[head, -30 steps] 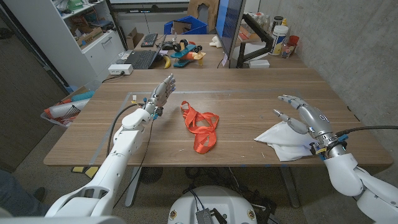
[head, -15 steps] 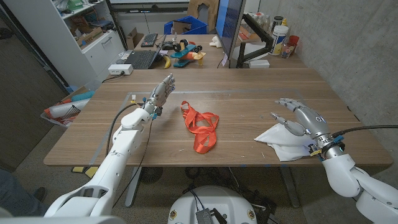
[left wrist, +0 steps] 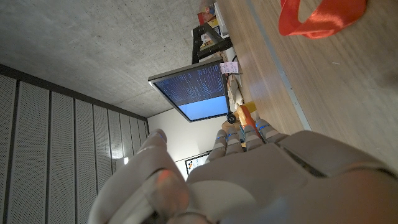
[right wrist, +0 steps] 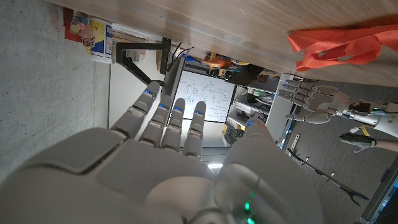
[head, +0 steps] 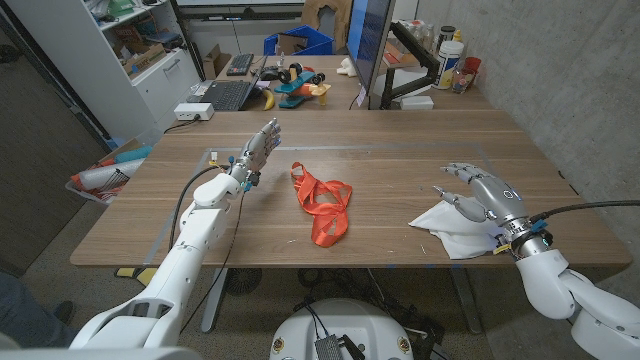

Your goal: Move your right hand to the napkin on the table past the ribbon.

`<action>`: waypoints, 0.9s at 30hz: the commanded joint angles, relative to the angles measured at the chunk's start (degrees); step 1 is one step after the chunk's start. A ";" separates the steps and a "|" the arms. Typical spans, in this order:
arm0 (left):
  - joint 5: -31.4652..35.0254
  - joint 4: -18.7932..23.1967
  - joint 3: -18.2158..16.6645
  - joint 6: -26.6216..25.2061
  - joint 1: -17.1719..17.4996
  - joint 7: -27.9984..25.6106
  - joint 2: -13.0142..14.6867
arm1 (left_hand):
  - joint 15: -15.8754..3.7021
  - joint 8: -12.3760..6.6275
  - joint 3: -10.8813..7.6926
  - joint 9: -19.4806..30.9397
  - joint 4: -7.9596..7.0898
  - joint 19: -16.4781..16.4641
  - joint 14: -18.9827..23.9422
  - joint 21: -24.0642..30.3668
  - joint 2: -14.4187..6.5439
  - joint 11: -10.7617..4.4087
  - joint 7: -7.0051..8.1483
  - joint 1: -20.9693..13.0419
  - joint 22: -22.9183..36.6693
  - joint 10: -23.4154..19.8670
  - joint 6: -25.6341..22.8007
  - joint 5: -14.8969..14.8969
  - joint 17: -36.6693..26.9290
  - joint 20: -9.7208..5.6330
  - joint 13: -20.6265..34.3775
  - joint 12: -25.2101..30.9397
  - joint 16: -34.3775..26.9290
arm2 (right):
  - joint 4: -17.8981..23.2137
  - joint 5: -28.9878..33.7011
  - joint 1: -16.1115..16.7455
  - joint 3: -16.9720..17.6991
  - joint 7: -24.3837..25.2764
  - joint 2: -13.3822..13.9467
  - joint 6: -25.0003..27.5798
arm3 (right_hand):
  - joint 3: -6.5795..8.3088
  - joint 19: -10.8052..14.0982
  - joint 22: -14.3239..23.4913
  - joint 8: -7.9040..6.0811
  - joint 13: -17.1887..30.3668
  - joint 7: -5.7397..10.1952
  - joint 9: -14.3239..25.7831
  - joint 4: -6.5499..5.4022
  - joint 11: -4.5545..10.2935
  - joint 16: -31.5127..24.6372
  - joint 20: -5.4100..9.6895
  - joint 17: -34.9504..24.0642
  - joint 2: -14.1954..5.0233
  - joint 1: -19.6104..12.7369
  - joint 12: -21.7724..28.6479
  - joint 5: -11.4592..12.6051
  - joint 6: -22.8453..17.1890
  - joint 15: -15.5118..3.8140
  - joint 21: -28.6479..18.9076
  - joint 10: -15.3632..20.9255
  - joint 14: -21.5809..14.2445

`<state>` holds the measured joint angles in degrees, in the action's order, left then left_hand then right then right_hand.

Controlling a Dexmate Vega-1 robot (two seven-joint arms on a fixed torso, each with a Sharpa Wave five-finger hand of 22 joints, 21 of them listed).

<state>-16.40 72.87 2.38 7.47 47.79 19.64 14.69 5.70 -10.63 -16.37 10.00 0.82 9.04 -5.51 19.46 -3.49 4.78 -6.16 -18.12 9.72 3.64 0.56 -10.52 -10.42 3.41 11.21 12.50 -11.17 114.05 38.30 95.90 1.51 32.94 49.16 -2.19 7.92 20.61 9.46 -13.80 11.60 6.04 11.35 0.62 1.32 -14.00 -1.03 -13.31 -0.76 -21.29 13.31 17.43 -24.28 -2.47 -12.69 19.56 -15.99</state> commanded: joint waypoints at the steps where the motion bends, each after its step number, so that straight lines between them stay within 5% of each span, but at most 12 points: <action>1: 0.03 -0.18 0.02 -0.21 -0.05 0.36 0.18 | 0.11 -0.28 -0.16 0.28 0.15 0.09 -0.08 -0.12 -0.39 -0.36 -0.20 -0.10 0.25 -0.02 -0.47 0.08 -0.13 0.14 0.17 -0.15 0.23 | -0.18 1.42 -0.39 -2.31 0.87 1.55 4.07 | -0.28 -0.32 0.31 -0.34 0.12 -0.03 0.10 -0.25 0.07 -0.16 -0.23 -0.13 0.01 0.53 0.18 0.41 -0.44 -0.53 0.17 0.68 -0.45; 27: -0.27 1.79 -0.21 -0.50 1.33 -0.08 0.61 | 0.07 -0.27 -0.14 0.28 0.34 0.13 -0.25 -0.73 -0.48 -0.57 -0.15 0.04 0.28 -0.05 -0.61 0.10 -0.12 0.26 0.17 -0.16 0.28 | -1.84 -0.34 -2.05 -7.69 3.31 5.63 9.18 | -0.61 0.02 0.32 0.01 0.17 0.03 0.11 -0.62 -0.06 0.09 0.07 -0.03 -0.10 1.40 -0.12 0.96 -0.55 -0.48 0.52 0.73 -0.28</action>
<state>-16.31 73.44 2.36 7.31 48.25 19.92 15.03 5.70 -10.63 -16.40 10.00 0.84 9.04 -5.51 18.83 -3.49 4.53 -6.33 -18.12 9.72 3.38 0.40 -10.52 -10.42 3.41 11.21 12.51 -11.17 112.64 39.41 94.37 -4.48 35.68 52.88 5.22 7.51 20.23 9.46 -13.80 11.59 6.04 11.34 0.22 1.11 -13.97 -1.41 -13.32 -0.62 -20.37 13.31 17.88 -24.27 -2.46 -12.28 19.77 -15.98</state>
